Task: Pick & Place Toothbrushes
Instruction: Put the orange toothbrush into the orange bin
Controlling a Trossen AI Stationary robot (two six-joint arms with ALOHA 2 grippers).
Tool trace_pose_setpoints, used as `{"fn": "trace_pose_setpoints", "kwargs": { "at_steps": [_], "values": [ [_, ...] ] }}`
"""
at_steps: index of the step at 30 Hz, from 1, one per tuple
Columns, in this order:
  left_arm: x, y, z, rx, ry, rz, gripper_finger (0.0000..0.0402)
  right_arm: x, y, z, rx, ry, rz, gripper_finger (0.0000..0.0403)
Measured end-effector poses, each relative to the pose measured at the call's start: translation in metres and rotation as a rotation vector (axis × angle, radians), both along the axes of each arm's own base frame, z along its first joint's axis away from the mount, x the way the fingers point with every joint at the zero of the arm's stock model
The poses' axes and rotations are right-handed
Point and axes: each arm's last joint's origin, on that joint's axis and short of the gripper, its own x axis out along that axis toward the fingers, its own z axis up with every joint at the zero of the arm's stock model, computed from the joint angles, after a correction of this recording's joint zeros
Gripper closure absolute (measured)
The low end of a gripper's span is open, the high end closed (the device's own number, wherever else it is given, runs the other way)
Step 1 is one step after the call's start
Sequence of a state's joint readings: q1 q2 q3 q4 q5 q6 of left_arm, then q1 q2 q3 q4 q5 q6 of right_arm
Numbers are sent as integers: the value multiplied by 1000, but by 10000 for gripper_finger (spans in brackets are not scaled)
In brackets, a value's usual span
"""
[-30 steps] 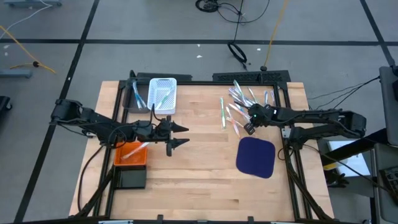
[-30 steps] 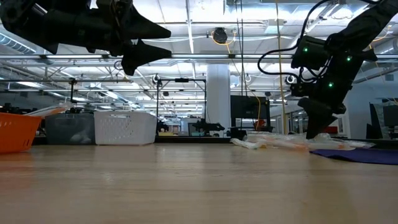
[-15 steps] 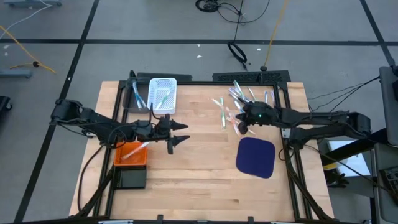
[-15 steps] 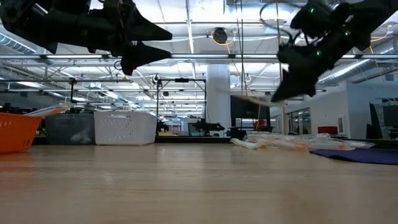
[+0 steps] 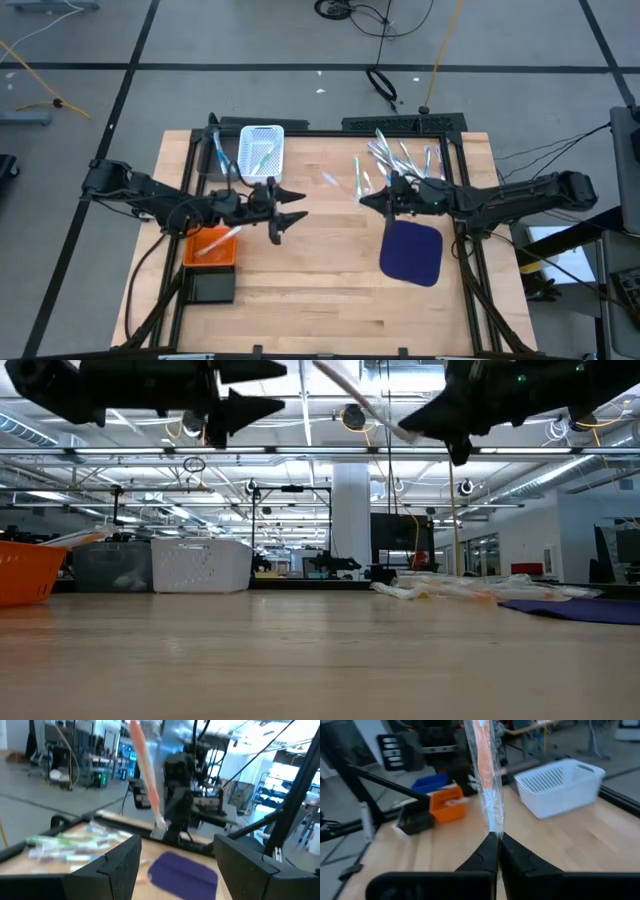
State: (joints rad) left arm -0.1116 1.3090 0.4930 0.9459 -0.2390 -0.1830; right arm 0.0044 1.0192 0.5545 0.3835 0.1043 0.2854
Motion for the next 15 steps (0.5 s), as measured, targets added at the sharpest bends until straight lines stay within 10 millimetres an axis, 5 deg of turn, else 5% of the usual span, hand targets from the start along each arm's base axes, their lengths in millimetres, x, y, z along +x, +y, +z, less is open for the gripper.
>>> {"fn": "trace_pose_setpoints", "kwargs": {
  "at_steps": [15],
  "values": [
    [59,-7,20,135,-18,18,149,14,25,-5,-70,-55,45,403]
  ]
}}
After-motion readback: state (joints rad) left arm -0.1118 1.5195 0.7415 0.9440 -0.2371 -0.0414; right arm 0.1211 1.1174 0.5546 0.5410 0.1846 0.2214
